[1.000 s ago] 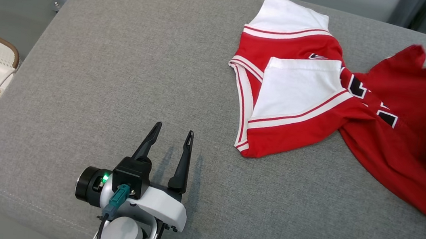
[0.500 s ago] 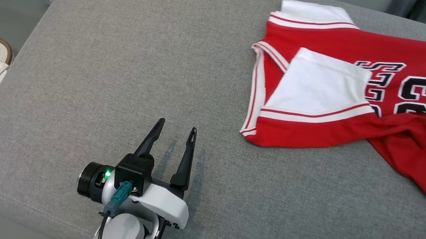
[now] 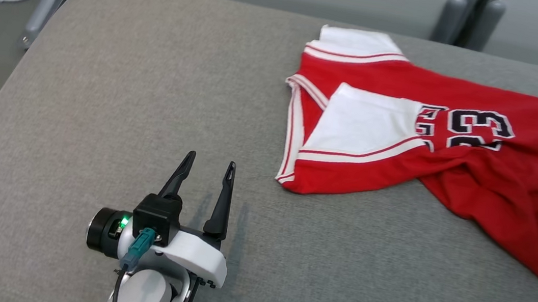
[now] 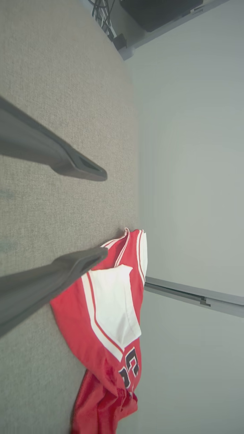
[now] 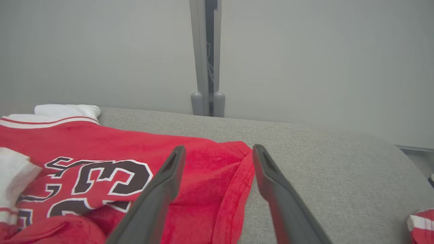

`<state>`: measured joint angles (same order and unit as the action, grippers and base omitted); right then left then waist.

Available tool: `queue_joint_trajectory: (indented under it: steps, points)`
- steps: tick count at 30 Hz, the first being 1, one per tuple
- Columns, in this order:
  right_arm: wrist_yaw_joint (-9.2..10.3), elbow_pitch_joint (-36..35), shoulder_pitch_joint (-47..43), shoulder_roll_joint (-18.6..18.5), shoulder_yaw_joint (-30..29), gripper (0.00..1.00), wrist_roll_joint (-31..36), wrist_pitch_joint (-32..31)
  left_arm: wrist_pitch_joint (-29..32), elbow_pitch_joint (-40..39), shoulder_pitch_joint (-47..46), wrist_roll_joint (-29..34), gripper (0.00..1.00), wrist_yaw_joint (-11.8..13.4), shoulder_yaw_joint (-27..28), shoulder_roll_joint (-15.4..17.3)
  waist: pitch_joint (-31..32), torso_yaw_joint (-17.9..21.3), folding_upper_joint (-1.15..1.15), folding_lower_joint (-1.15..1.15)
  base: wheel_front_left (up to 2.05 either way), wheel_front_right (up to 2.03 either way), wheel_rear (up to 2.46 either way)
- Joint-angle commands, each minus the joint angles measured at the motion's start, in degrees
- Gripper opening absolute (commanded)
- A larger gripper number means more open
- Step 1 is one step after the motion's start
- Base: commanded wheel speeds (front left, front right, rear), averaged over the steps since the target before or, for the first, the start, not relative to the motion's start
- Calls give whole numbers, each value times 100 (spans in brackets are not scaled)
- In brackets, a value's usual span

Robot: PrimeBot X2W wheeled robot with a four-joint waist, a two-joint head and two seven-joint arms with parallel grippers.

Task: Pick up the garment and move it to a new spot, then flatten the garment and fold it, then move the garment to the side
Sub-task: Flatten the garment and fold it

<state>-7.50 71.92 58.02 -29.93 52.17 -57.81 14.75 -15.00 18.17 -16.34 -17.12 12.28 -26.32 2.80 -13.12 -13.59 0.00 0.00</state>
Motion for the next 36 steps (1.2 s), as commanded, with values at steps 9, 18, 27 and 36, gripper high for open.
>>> queue_joint_trajectory:
  steps: [9, 18, 27, 36]
  points:
    - [1, -1927, -1362, 206, -1469, 100, 909, 50, -21, 41, 329, 20, 100, -152, 461, 27, 850, 998, 0, 0, 0, 0, 0]
    - [1, -3707, -3575, 1168, -3636, 100, 2744, 52, -21, 44, 575, -100, 100, -214, 828, 25, 1088, 1701, 0, 0, 0, 0, 0]
    - [1, -4409, -4214, 1921, -4168, 100, 3252, 52, -15, 1078, -106, 290, 100, -210, 1063, 46, 563, 2360, 0, 0, 0, 0, 0]
    - [1, -4652, -4094, 2177, -4041, 100, 3325, 52, 284, 2994, -1971, 523, 100, -401, 1028, 398, -116, 2871, 0, 0, 0, 0, 0]
